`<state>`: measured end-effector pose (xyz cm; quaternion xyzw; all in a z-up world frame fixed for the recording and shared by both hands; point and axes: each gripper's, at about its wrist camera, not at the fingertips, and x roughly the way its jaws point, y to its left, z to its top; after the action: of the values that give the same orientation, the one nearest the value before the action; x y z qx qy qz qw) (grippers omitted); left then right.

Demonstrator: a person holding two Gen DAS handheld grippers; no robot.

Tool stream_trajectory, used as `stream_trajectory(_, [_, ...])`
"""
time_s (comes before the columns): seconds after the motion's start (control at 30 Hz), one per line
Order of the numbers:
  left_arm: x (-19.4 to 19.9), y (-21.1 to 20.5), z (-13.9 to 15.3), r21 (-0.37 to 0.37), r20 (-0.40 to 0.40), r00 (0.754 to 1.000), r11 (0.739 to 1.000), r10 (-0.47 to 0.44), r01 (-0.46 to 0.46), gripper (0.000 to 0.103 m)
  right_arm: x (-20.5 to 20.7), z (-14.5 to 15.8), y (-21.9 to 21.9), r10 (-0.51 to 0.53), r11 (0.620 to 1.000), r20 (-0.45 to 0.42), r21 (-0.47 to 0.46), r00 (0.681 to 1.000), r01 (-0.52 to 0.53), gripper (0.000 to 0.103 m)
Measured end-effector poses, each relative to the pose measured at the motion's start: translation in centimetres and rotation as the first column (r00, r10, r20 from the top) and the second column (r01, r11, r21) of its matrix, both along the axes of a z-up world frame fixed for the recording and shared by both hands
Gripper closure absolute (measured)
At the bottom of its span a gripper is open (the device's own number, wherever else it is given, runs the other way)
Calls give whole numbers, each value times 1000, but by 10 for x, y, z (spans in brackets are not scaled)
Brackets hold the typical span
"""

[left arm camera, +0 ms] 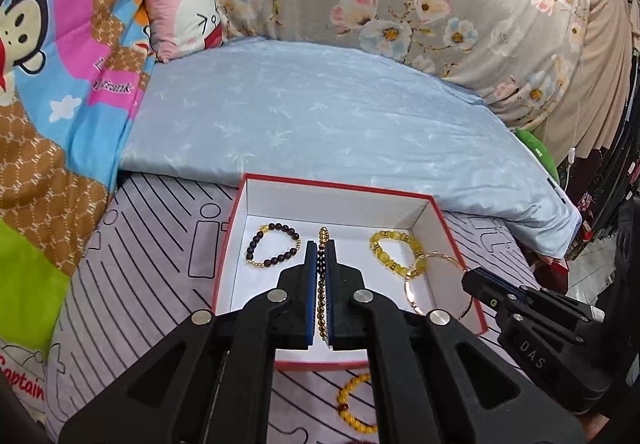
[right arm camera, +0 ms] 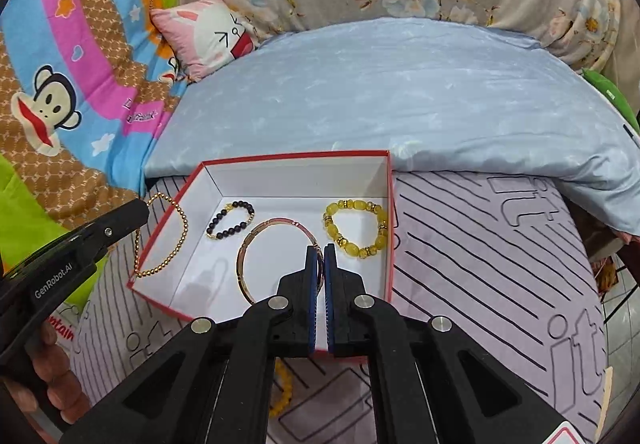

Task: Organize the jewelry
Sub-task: 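Carry the gold chain and bangle into the red box and open both tools, then withdraw both tools from the box toward the remaining jewelry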

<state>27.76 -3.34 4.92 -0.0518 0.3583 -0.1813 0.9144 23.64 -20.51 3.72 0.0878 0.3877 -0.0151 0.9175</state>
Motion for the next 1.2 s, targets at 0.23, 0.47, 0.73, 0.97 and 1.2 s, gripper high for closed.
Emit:
stream_trajectory(0.23, [17,-10,-24,50,-17,1000,999,5,-4,99,25,-28,-2,0,1000,-54,-7,999,0,96])
stream_trajectory(0.47, [17,1,-27,74,-9,998,995,65,-64,80,11,-20,-10,-37,999,-11,-30,999,37,78])
stream_trajectory(0.73, [-12,20,-16,63,0,997,995,79,-79,79,-33,-4,-9,-32,999,20,-29,999,33,78])
stream_trajectory(0.97, [-58,41,-23,85,-12,996,992,94,-93,69,-79,-7,1,-21,999,6,-35,1000,21,78])
stream_trajectory(1.2, [-104,60,-46,93,-75,993,992,95,-88,69,-121,-23,16,3,999,-44,-47,999,-5,78])
